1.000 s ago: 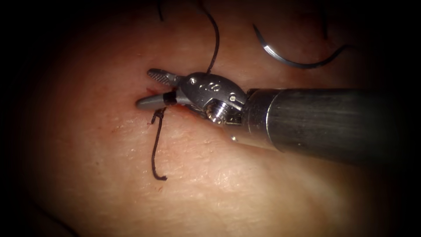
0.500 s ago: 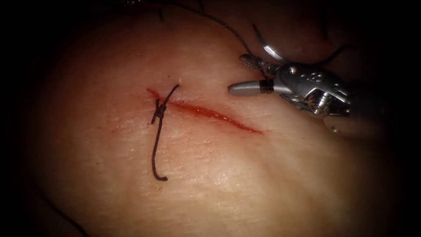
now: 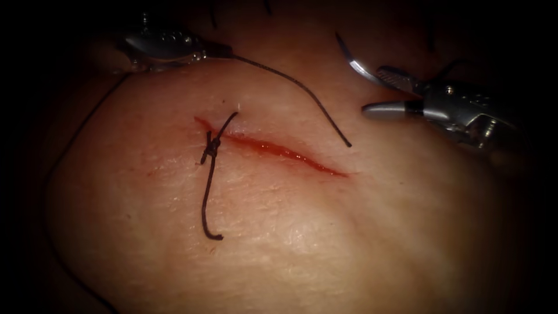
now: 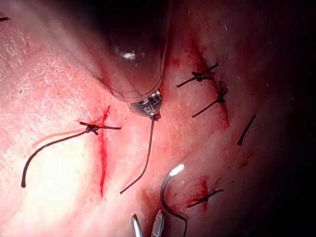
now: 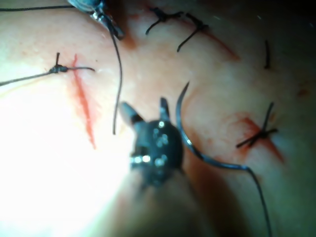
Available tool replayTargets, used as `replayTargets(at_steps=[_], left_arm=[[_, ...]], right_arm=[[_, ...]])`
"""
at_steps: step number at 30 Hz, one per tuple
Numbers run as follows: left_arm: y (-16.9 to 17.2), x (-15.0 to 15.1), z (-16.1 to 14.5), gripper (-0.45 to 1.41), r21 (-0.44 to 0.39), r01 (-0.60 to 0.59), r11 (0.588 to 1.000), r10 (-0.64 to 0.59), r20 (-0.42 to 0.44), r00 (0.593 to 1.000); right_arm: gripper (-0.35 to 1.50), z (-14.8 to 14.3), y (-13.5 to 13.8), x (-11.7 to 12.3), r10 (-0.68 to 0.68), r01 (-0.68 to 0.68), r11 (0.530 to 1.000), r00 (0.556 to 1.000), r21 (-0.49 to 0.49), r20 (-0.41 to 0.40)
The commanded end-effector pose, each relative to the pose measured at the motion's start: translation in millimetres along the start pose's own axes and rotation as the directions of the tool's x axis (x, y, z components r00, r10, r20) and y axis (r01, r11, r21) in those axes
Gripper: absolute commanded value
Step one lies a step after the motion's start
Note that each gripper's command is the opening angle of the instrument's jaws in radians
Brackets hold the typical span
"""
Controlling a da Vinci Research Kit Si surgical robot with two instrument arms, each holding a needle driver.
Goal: Wound Closure
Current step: Use the left gripper to hold the other end of the thread
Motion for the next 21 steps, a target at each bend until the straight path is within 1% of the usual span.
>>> replayTargets(at_steps=[1,2,5,6,7,8,9,10,12,13,14,15,16,18,19,20,21], left_arm=[[0.0,-0.5,1.1,-0.45,-0.004,-0.002,1.0,0.002,0.014,1.0],[-0.7,-0.8,1.6,-0.45,0.0,-0.003,1.0,0.003,0.03,1.0],[-1.4,-1.1,1.9,-0.45,0.006,0.015,1.0,-0.015,0.044,0.999],[-1.6,-1.3,2.1,-0.2,0.011,0.028,1.0,-0.028,0.045,0.999],[-2.0,-1.4,2.1,0.34,0.017,0.06,0.998,-0.061,0.049,0.997],[-2.0,-1.4,2.1,0.34,0.017,0.06,0.998,-0.061,0.049,0.997],[-2.1,-1.4,2.0,0.44,0.018,0.073,0.997,-0.074,0.049,0.996],[-2.2,-1.3,1.9,0.47,0.015,0.087,0.996,-0.088,0.049,0.995],[-2.2,-1.1,1.3,0.74,0.02,0.107,0.994,-0.108,0.032,0.994],[-2.2,-0.5,0.4,0.96,0.017,0.133,0.991,-0.133,-0.003,0.991],[-2.3,-0.2,0.0,0.99,0.013,0.14,0.99,-0.14,-0.022,0.99],[-2.3,0.4,-1.0,1.08,-0.002,0.159,0.987,-0.159,-0.059,0.986],[-2.3,0.4,-1.0,1.08,-0.002,0.159,0.987,-0.159,-0.059,0.986],[-2.6,1.0,-2.4,1.14,-0.026,0.168,0.985,-0.17,-0.081,0.982],[-3.0,1.7,-3.9,1.23,-0.04,0.177,0.983,-0.18,-0.092,0.979],[-3.0,1.7,-3.9,1.23,-0.04,0.177,0.983,-0.18,-0.092,0.979],[-3.2,1.9,-4.6,1.23,-0.045,0.181,0.982,-0.185,-0.098,0.978]], right_arm=[[1.08,0.9,-0.2,-0.3,0.0,0.0,1.0,1.0,0.006,-0.002],[1.08,0.9,-0.3,-0.3,0.0,0.0,1.0,1.0,0.005,-0.005],[1.08,0.9,-0.4,-0.3,0.0,0.0,1.0,1.0,0.005,-0.005],[1.08,0.9,-0.4,-0.3,0.0,0.0,1.0,1.0,0.005,-0.005],[1.08,0.8,-0.5,-0.3,0.0,0.0,1.0,1.0,0.005,-0.005],[1.08,0.8,-0.5,-0.3,0.0,0.0,1.0,1.0,0.005,-0.005],[1.08,0.8,-0.5,-0.3,0.0,0.0,1.0,1.0,0.005,-0.005],[1.09,0.8,-0.5,-0.3,0.0,0.0,1.0,1.0,0.005,-0.005],[1.11,0.8,-0.5,-0.3,0.0,0.0,1.0,1.0,0.005,-0.005],[1.13,0.8,-0.5,-0.3,0.0,0.0,1.0,1.0,0.005,-0.005],[1.13,0.8,-0.5,-0.3,0.0,0.0,1.0,1.0,0.005,-0.005],[1.13,0.8,-0.6,-0.3,0.0,0.0,1.0,1.0,0.005,-0.006],[1.13,0.8,-0.6,-0.3,0.0,0.0,1.0,1.0,0.005,-0.006],[1.13,0.7,-0.6,-0.3,0.0,0.0,1.0,1.0,0.005,-0.006],[1.13,0.7,-0.7,-0.3,0.0,0.0,1.0,1.0,0.005,-0.006],[1.13,0.7,-0.7,-0.3,0.0,0.0,1.0,1.0,0.005,-0.006],[1.13,0.7,-0.8,-0.3,0.0,0.0,1.0,1.0,0.005,-0.006]])
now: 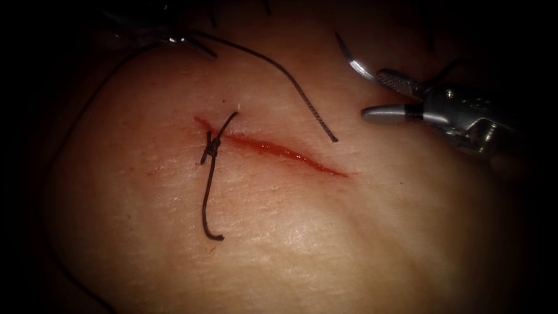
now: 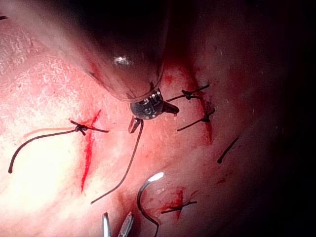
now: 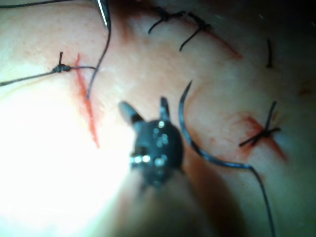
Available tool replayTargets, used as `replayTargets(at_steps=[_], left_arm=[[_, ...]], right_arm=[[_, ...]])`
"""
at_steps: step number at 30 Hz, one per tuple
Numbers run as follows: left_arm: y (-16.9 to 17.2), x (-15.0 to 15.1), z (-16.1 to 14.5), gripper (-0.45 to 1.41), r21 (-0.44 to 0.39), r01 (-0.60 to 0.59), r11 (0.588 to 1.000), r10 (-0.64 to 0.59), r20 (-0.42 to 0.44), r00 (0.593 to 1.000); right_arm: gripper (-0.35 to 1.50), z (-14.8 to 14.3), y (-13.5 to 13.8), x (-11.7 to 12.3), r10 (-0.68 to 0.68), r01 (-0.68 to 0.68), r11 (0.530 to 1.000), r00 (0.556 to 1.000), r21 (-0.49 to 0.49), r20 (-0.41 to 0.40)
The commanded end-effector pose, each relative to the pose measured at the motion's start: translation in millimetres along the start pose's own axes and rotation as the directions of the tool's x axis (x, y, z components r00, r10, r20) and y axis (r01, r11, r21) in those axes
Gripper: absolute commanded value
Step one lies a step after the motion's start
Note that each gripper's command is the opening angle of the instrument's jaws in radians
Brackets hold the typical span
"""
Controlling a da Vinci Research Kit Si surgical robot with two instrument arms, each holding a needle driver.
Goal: Wound Closure
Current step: Use the left gripper to hold the other end of the thread
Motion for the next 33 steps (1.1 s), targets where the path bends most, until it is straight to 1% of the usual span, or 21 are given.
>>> replayTargets(at_steps=[1,3,4,5,7,8,9,11,15,16,18,19,22,23,25,29,31,32,33], left_arm=[[0.1,0.0,0.2,1.24,-0.007,0.005,1.0,-0.005,-0.005,1.0],[-0.4,0.8,-1.3,1.26,-0.024,0.012,1.0,-0.012,-0.008,1.0],[-1.0,1.3,-2.7,1.26,-0.043,0.017,0.999,-0.017,-0.003,1.0],[-1.0,1.3,-2.7,1.26,-0.043,0.017,0.999,-0.017,-0.003,1.0],[-2.0,2.1,-4.6,1.28,-0.066,0.028,0.997,-0.028,0.005,1.0],[-2.0,2.1,-4.6,1.28,-0.066,0.028,0.997,-0.028,0.005,1.0],[-2.7,2.6,-5.5,1.28,-0.078,0.032,0.996,-0.031,0.01,0.999],[-3.2,2.9,-6.0,1.28,-0.088,0.023,0.996,-0.023,0.008,1.0],[-2.5,2.3,-5.9,1.28,-0.08,0.019,0.997,-0.019,0.003,1.0],[-1.6,1.4,-5.8,1.24,-0.075,0.014,0.997,-0.015,-0.011,1.0],[-1.0,0.9,-5.7,1.24,-0.08,0.011,0.997,-0.012,-0.018,1.0],[-0.2,0.2,-5.6,1.24,-0.087,-0.006,0.996,0.004,-0.026,1.0],[2.0,-1.6,-5.1,1.24,-0.098,-0.081,0.992,0.076,-0.054,0.996],[3.2,-2.4,-4.8,1.24,-0.097,-0.135,0.986,0.129,-0.069,0.989],[5.1,-3.7,-4.3,1.24,-0.099,-0.182,0.978,0.173,-0.095,0.98],[10.2,-6.2,-3.4,1.23,-0.172,-0.242,0.955,0.215,-0.164,0.963],[12.4,-6.8,-3.1,1.23,-0.19,-0.262,0.946,0.228,-0.183,0.956],[14.7,-7.1,-3.1,1.21,-0.211,-0.282,0.936,0.241,-0.203,0.949],[14.7,-7.1,-3.1,1.21,-0.211,-0.282,0.936,0.241,-0.203,0.949]], right_arm=[[1.13,0.8,-0.1,-0.3,-0.001,0.001,1.0,1.0,0.002,-0.001],[1.13,0.8,-0.2,-0.2,0.0,0.0,1.0,1.0,0.005,-0.002],[1.13,0.7,-0.2,-0.2,0.0,0.0,1.0,1.0,0.005,-0.002],[1.13,0.7,-0.2,-0.2,0.0,0.0,1.0,1.0,0.005,-0.002],[1.13,0.7,-0.4,-0.2,0.0,0.0,1.0,1.0,0.008,-0.002],[1.13,0.7,-0.4,-0.2,0.0,0.0,1.0,1.0,0.008,-0.002],[1.13,0.8,-0.5,-0.1,0.001,-0.001,1.0,1.0,0.015,-0.007],[1.13,0.9,-0.8,0.1,0.002,-0.002,1.0,1.0,0.026,-0.009],[1.13,1.2,-1.5,0.7,0.006,-0.005,0.999,1.0,0.039,-0.012],[1.13,1.2,-1.7,0.9,0.007,-0.007,0.999,1.0,0.045,-0.012],[1.13,1.1,-1.8,1.0,0.008,-0.008,0.999,1.0,0.045,-0.015],[1.13,1.1,-1.8,1.1,0.009,-0.009,0.999,1.0,0.045,-0.015],[1.13,0.9,-1.9,1.3,0.01,-0.009,0.999,1.0,0.053,-0.016],[1.13,0.9,-2.0,1.3,0.01,-0.009,0.999,1.0,0.053,-0.016],[1.13,0.9,-2.0,1.3,0.011,-0.01,0.999,1.0,0.053,-0.019],[1.13,0.9,-2.0,1.3,0.01,-0.009,0.999,1.0,0.053,-0.019],[1.13,0.9,-2.0,1.3,0.01,-0.009,0.998,1.0,0.056,-0.019],[1.13,0.9,-2.1,1.3,0.01,-0.009,0.998,1.0,0.056,-0.02],[1.13,0.9,-2.1,1.3,0.01,-0.009,0.998,1.0,0.056,-0.02]])
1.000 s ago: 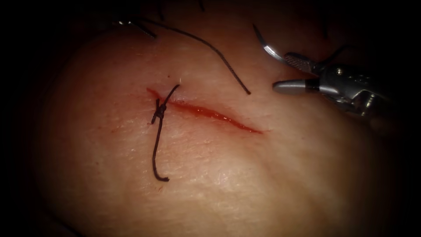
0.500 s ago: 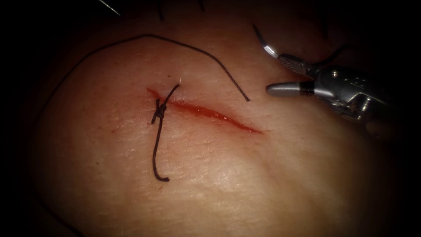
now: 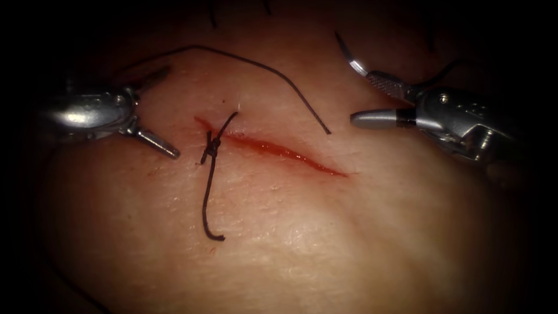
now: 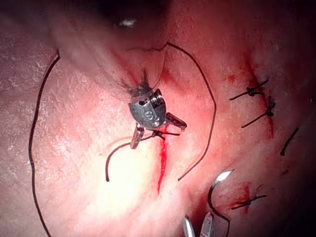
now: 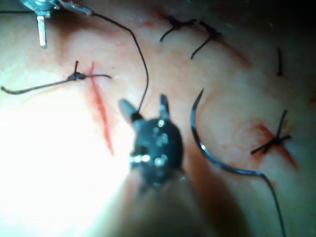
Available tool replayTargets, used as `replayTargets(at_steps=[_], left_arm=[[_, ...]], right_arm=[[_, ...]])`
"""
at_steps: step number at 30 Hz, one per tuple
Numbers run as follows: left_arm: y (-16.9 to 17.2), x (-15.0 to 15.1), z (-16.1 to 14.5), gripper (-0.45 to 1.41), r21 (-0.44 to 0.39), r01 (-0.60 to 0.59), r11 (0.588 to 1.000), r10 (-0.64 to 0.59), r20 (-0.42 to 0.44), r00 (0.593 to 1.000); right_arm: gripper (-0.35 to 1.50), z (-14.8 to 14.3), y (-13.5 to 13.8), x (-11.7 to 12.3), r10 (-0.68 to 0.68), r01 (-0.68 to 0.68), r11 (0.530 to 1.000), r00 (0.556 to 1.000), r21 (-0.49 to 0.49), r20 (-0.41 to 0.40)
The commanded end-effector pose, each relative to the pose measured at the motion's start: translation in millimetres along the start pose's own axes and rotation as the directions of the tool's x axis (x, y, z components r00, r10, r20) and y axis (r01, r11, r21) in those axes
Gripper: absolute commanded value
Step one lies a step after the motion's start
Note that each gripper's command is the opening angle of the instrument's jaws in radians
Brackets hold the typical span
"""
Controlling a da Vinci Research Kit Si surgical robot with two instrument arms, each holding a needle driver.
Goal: Wound Closure
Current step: Use the left gripper to hold the other end of the thread
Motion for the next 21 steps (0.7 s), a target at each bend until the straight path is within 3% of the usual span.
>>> replayTargets(at_steps=[1,13,21], left_arm=[[3.6,0.0,1.5,1.19,-0.035,-0.024,0.999,0.024,-0.021,1.0],[13.7,0.3,2.8,1.04,-0.126,-0.104,0.987,0.102,-0.02,0.995],[14.3,-0.2,4.2,0.93,-0.126,-0.113,0.986,0.116,0.015,0.993]], right_arm=[[1.13,0.9,0.0,-0.5,-0.002,0.002,1.0,1.0,0.006,-0.002],[1.13,1.2,0.0,-1.2,-0.008,0.008,1.0,1.0,0.004,-0.005],[1.13,1.7,-0.3,-1.5,-0.012,0.012,1.0,1.0,0.005,-0.011]])
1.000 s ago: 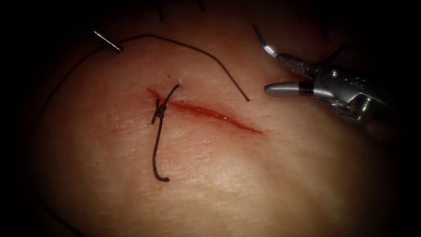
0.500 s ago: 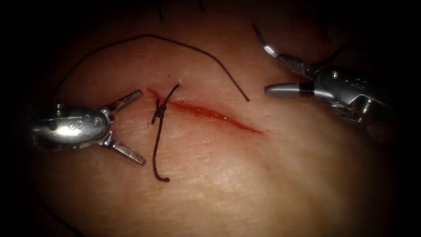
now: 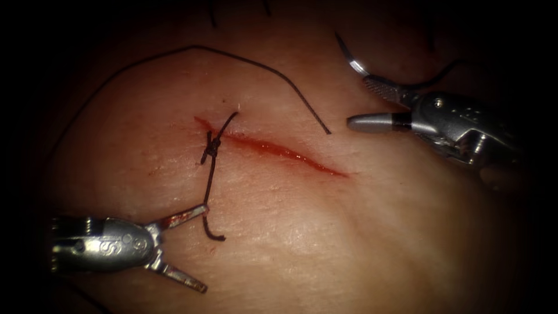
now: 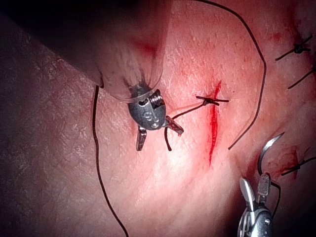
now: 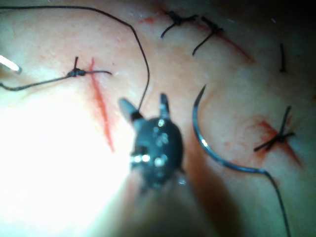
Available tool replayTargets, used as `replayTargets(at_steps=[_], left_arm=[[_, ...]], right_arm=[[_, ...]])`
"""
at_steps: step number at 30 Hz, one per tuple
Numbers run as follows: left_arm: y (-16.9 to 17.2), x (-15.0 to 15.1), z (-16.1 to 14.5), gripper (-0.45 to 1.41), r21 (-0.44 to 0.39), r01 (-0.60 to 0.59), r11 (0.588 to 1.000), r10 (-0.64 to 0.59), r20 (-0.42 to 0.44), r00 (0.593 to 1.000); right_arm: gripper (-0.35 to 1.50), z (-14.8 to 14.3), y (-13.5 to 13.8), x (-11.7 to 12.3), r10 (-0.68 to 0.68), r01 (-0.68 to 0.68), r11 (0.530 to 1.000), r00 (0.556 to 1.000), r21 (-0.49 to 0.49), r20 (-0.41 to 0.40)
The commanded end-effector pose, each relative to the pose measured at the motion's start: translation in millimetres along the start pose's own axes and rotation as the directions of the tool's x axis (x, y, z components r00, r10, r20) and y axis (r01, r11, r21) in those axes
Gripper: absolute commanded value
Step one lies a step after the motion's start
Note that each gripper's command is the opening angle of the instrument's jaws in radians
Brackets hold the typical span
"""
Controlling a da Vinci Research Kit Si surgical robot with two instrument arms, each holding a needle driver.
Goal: Wound Closure
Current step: Use the left gripper to hold the other end of the thread
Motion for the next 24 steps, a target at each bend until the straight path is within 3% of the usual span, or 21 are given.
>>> replayTargets(at_steps=[1,8,9,11,14,15,18,21,24], left_arm=[[0.6,-0.5,1.6,0.91,0.004,0.001,1.0,-0.001,0.009,1.0],[0.0,-0.8,2.9,0.82,0.017,-0.001,1.0,0.001,0.016,1.0],[-0.1,-0.8,2.8,0.52,0.014,-0.001,1.0,0.0,0.018,1.0],[-0.2,-0.8,2.4,-0.4,0.009,0.005,1.0,-0.005,0.017,1.0],[-0.4,-0.8,1.7,-0.45,0.002,0.046,0.999,-0.046,0.012,0.999],[-1.1,-0.7,0.4,-0.45,0.014,0.101,0.995,-0.102,0.018,0.995],[-1.5,-0.6,-0.4,-0.45,0.026,0.111,0.993,-0.112,0.028,0.993],[-2.8,0.1,-1.8,-0.45,0.057,0.136,0.989,-0.137,0.014,0.991],[-4.3,1.1,-2.6,-0.45,0.074,0.153,0.985,-0.153,-0.003,0.988]], right_arm=[[1.13,1.2,-0.3,-0.4,-0.002,0.002,1.0,1.0,0.006,-0.001],[1.13,1.4,-0.6,-0.6,-0.004,0.004,1.0,1.0,0.008,0.001],[1.13,1.4,-0.6,-0.6,-0.005,0.005,1.0,1.0,0.009,0.0],[1.13,1.4,-0.7,-0.7,-0.005,0.005,1.0,1.0,0.009,0.0],[1.04,1.4,-1.1,-0.8,-0.008,0.008,1.0,1.0,0.02,0.0],[0.77,1.5,-2.0,-1.0,-0.014,0.014,0.998,1.0,0.059,-0.001],[0.77,1.7,-2.6,-1.0,-0.017,0.018,0.996,1.0,0.085,-0.008],[0.89,2.9,-3.8,-1.4,-0.058,0.059,0.991,0.998,0.121,-0.017],[1.2,5.1,-5.3,-2.1,-0.134,0.136,0.98,0.991,0.144,-0.024]])
